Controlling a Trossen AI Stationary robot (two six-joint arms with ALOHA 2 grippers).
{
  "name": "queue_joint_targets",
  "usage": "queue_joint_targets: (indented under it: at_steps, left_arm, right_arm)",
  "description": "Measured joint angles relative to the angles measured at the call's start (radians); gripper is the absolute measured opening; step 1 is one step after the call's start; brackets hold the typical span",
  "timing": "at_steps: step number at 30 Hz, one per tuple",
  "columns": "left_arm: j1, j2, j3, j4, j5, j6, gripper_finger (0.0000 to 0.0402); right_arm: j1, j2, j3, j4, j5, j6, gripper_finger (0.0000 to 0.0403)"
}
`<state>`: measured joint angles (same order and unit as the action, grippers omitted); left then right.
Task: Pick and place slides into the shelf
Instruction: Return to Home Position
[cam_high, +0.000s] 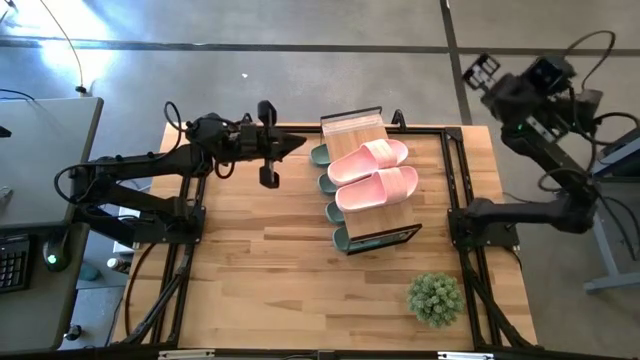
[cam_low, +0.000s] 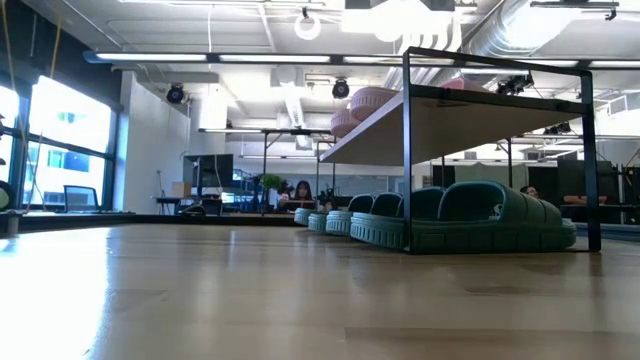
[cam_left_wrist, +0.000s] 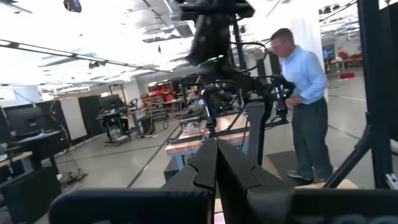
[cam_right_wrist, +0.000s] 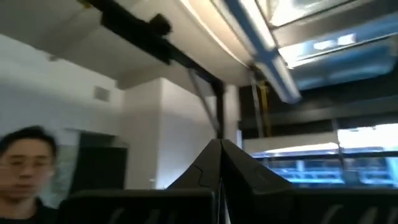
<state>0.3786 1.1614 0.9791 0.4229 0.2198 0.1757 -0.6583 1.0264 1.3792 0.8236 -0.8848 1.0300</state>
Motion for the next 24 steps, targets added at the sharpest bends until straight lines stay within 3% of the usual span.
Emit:
queue_joint_targets:
  at_steps: [4, 8, 11, 13, 15, 19, 24]
  left_arm:
    - [0.0, -0.007, 0.0, -0.003, -0.003, 0.0, 0.0]
    - [-0.001, -0.031, 0.0, -0.003, 0.005, 0.002, 0.0]
    - [-0.001, -0.057, 0.0, -0.005, 0.007, 0.016, 0.0]
    - [-0.001, -0.078, 0.0, -0.009, 0.008, 0.04, 0.0]
    - [-0.001, -0.096, 0.0, -0.019, 0.008, 0.061, 0.0]
    - [-0.001, -0.13, 0.0, -0.082, -0.004, 0.091, 0.0]
    - [-0.001, -0.178, 0.0, -0.131, -0.022, 0.105, 0.0]
  right_arm:
    - [0.15, -0.067, -0.058, -0.118, 0.028, -0.126, 0.0]
    - [0.198, -0.216, -0.077, -0.343, 0.122, -0.327, 0.0]
    - [0.188, -0.364, -0.075, -0.642, 0.289, -0.581, 0.0]
    - [0.187, -0.456, -0.075, -0.863, 0.475, -0.727, 0.0]
    - [0.187, -0.522, -0.116, -0.997, 0.612, -0.762, 0.0]
    - [0.187, -0.63, -0.265, -0.968, 0.62, -0.727, 0.0]
    - [0.186, -0.801, -0.517, -0.758, 0.671, -0.672, 0.0]
